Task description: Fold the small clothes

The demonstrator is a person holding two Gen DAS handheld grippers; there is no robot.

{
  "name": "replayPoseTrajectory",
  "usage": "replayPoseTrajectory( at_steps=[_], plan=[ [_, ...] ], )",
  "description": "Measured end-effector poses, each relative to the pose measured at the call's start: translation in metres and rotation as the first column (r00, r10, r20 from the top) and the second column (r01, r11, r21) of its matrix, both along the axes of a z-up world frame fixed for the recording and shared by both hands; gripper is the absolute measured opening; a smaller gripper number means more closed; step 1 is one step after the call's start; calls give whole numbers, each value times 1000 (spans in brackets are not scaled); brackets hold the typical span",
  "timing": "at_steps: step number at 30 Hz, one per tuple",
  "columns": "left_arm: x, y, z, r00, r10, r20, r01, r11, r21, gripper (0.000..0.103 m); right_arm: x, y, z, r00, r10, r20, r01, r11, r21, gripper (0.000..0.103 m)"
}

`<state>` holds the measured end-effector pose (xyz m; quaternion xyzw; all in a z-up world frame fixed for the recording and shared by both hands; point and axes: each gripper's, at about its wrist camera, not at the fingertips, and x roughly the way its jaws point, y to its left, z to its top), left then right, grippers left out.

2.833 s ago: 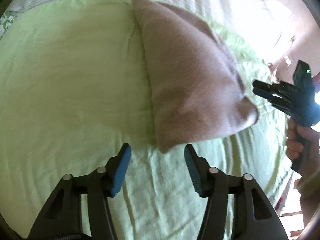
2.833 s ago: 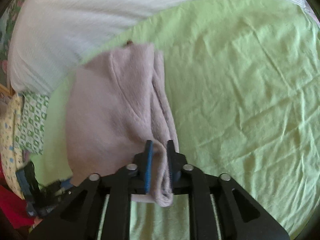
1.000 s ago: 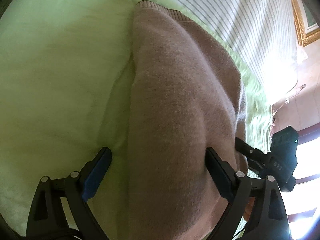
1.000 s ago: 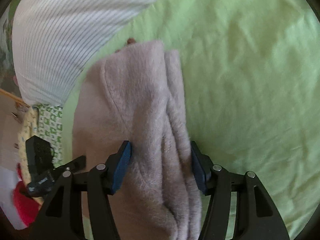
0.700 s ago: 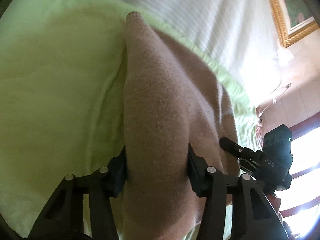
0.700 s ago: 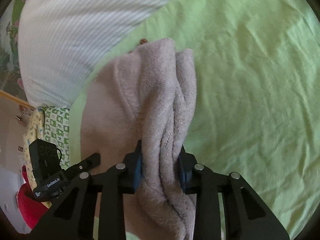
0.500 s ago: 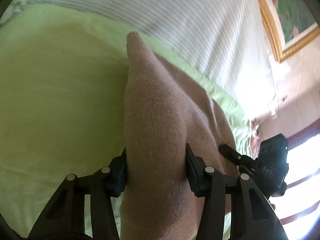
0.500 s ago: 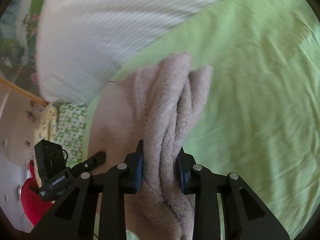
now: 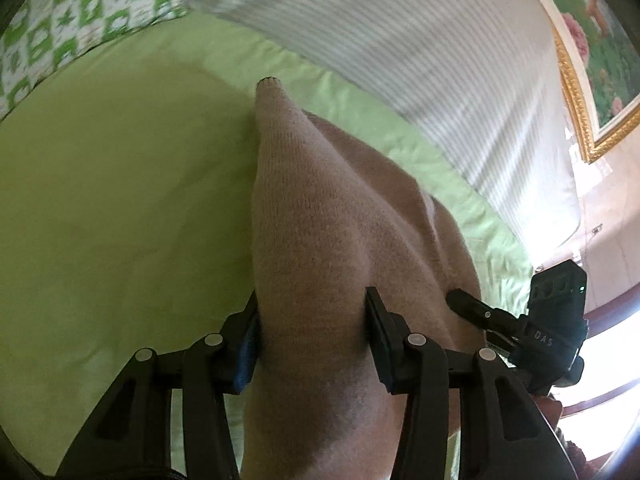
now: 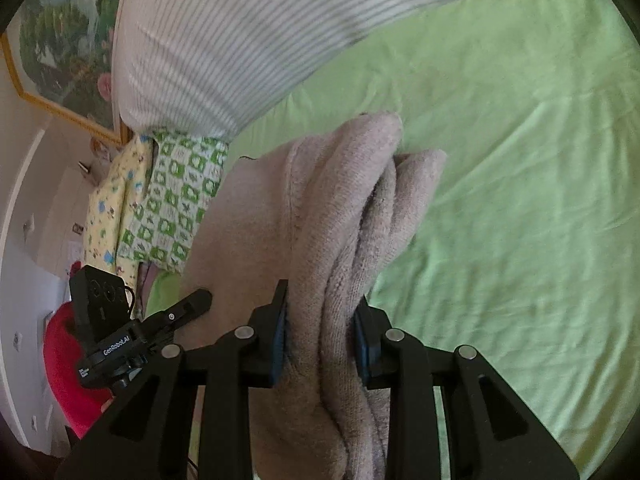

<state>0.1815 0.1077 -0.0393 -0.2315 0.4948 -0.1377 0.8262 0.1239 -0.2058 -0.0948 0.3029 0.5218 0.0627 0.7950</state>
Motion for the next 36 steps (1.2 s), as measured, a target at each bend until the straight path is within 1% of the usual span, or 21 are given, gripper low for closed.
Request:
replayPoseTrajectory(
  at_steps=[4, 6, 8, 11, 13, 19, 25, 27, 31, 33, 36],
  plan=[
    [-2, 6, -23, 1000, -2, -30, 2, 1000, -9, 46, -2, -5, -15, 999, 1, -39, -2, 1000, -28, 29],
    [1, 7, -27, 1000, -8, -28, 7, 1000, -31, 48, -6, -9, -22, 999, -7, -50, 6, 1000, -25, 30],
    [7, 2, -30, 999, -14, -29, 13, 1000, -20, 53, -7, -11, -27, 999, -8, -51, 6, 999, -32, 31],
    [8, 3, -30, 999, -11, -47, 11, 1000, -6, 58, -7, -13, -30, 998, -22, -64, 20, 999, -32, 35],
    [4, 6, -26, 998, -6, -56, 6, 1000, 0, 58, -8, -13, -26, 997, -35, -71, 33, 999, -37, 41],
    [-32, 17, -16, 998, 0, -55, 2, 1000, 29, 61, -28, -15, -4, 996, -64, -60, 60, 996, -68, 43],
    [-84, 24, -16, 997, -42, -62, 50, 991, 124, 61, -72, -7, 18, 998, -59, -39, 55, 994, -96, 43],
    [-97, 19, -21, 994, -79, -71, 90, 981, 170, 61, -87, 0, 23, 998, -47, -39, 43, 993, -112, 43],
    [-114, 8, -28, 990, -124, -67, 137, 954, 266, 61, -111, 13, 21, 998, -5, -57, -2, 991, -130, 43],
    [-119, -3, -30, 988, -145, -57, 156, 920, 359, 60, -118, 18, 18, 998, 11, -65, -20, 990, -139, 43],
    [-123, -18, -32, 981, -188, -45, 189, 882, 431, 60, -123, 26, 15, 997, 34, -71, -45, 987, -153, 43]
  ],
)
